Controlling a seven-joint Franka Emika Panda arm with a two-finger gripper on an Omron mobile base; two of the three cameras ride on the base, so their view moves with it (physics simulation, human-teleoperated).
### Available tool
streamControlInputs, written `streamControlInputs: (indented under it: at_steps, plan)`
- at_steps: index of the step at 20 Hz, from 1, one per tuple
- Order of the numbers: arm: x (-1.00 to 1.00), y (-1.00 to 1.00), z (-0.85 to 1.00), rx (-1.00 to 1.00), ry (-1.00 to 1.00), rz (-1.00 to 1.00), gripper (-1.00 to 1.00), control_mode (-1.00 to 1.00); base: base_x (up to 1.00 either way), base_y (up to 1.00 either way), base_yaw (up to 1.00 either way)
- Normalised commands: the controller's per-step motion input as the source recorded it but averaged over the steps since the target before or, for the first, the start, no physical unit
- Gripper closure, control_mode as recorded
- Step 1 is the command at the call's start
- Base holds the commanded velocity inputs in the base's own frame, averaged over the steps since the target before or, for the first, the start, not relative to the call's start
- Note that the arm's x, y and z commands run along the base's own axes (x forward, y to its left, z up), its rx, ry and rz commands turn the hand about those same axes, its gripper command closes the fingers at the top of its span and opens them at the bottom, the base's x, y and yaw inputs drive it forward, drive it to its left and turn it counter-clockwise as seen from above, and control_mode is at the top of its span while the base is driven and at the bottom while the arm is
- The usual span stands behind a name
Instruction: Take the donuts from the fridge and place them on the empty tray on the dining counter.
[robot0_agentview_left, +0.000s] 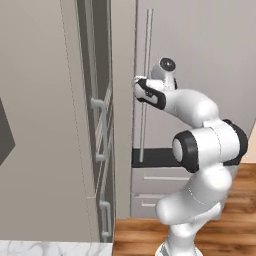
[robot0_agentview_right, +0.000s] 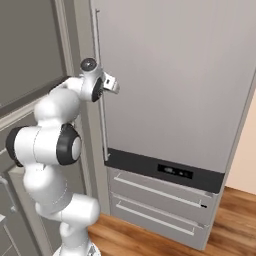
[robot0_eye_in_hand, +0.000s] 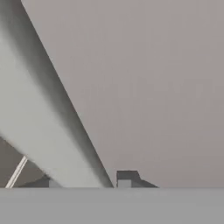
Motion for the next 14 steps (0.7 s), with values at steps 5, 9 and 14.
streamControlInputs:
  at_steps: [5, 9, 14]
  plan:
    - [-1.00, -1.00, -0.02, 0.16, -0.42, 0.00, 1.00, -1.00, 0.00, 0.00, 0.00]
    - [-1.00, -1.00, 0.00, 0.09, -0.49, 0.00, 1.00, -1.00, 0.00, 0.00, 0.00]
    - [-1.00, -1.00, -0.02, 0.12, -0.40, 0.00, 1.00, -1.00, 0.00, 0.00, 0.00]
